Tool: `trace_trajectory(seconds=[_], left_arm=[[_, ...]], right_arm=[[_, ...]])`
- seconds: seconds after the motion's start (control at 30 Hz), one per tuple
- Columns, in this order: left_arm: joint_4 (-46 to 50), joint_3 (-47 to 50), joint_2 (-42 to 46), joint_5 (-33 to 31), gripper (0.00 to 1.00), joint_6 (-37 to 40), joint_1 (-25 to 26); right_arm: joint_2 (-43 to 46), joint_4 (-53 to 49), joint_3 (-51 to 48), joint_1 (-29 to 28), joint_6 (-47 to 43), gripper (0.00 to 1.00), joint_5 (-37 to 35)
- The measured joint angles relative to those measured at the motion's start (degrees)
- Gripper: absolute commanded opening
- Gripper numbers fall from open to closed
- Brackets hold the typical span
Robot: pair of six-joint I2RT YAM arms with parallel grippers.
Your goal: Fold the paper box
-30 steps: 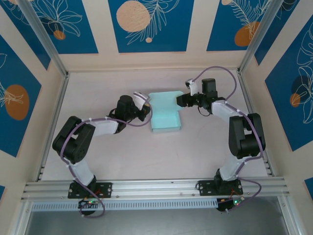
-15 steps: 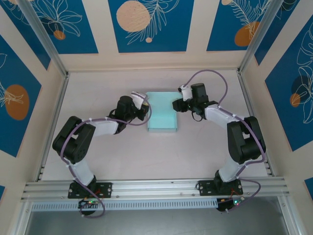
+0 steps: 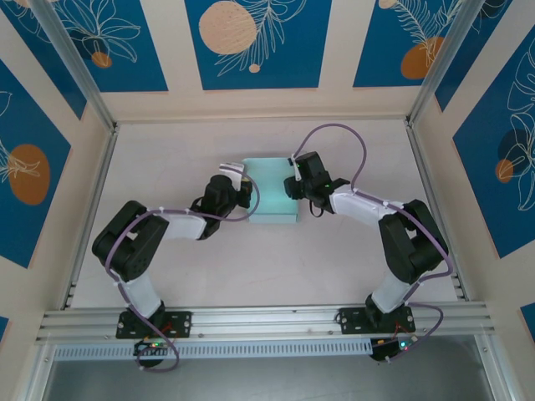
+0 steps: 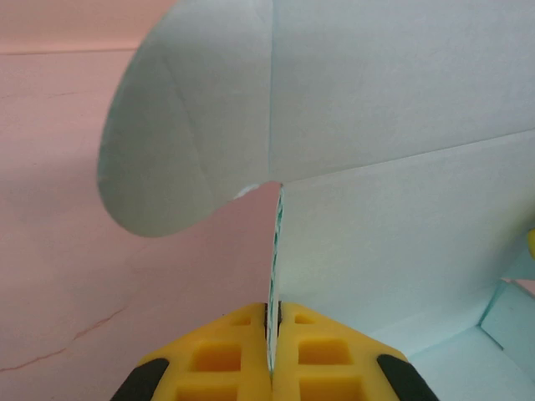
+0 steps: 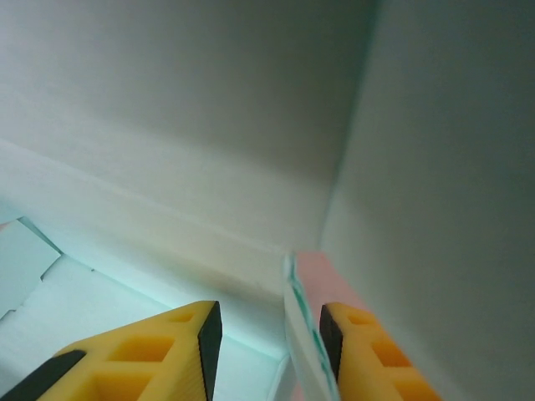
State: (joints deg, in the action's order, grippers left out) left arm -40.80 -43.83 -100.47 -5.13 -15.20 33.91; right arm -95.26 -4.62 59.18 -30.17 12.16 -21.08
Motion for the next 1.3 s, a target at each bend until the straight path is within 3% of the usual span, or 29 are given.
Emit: trace_trajectory(seconds=[0.17,0.47,1.03,1.1,1.23,1.3], left_arm=[[-0.4,0.3,0.0,-2.6,0.00,-0.8,0.8],[-1.4,0.7,0.2,-7.2,0.00,0.2,3.0],[-1.3,0.6,0.2,-8.9,0.00,3.8,3.1],[-1.3,0.6,0.2,-9.0,0.00,3.8,3.1],[-1.2,0.6,0.2,-9.4,0.00,3.8,3.1],[-1.2,0.6,0.2,-9.5,0.00,3.7,3.1]], right_arm=[[0.0,-1.5,1.1,-1.2,3.4,0.31,-2.7],[0.0,-3.2,1.6,-2.1,5.9,0.37,-4.7],[0.1,-4.1,2.4,-0.9,4.7,0.36,-4.4],[0.2,-4.1,2.6,-0.9,4.6,0.31,-4.4],[0.2,-4.5,2.7,-0.9,4.3,0.13,-4.4],[0.2,-4.6,2.8,-1.0,4.7,0.11,-4.1]])
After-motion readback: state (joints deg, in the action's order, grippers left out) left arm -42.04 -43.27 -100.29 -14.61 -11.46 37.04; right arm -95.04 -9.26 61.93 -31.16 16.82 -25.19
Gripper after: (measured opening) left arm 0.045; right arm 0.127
